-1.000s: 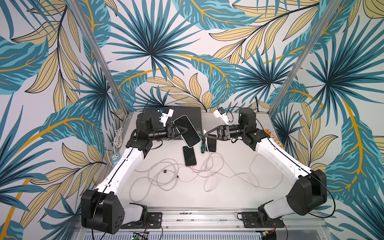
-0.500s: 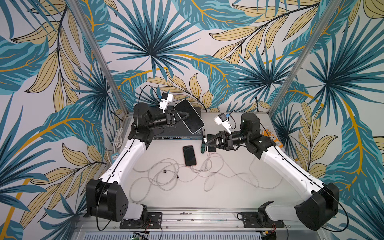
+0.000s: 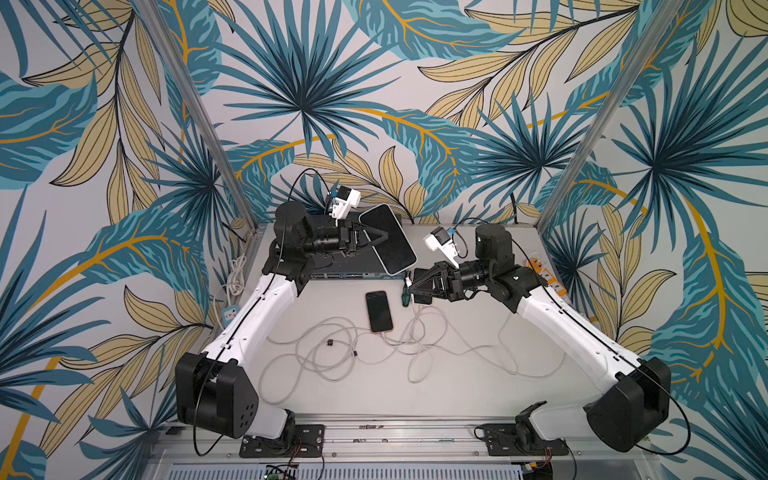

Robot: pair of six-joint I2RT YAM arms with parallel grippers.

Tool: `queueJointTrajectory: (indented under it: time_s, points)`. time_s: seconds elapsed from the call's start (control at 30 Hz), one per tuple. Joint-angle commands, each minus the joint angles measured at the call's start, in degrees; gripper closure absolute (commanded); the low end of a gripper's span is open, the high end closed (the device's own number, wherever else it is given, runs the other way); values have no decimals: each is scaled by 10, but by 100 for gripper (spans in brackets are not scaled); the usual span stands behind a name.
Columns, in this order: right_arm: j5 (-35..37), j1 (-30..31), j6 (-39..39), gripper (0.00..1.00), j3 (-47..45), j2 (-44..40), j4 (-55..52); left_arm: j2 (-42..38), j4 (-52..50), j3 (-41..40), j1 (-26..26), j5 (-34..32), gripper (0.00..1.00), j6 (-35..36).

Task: Plug the charging cable into the phone
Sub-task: Insert the charging cable into the phone.

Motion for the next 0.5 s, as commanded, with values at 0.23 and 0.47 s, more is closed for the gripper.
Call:
queueJointTrajectory:
  time_s: [0.23, 0.47]
  points:
    - [-20, 3, -22, 100, 12, 0, -13, -3, -72, 35, -23, 22, 100, 74]
    - [-13, 4, -36, 100, 6, -1, -23, -5, -77, 39, -24, 24, 100, 80]
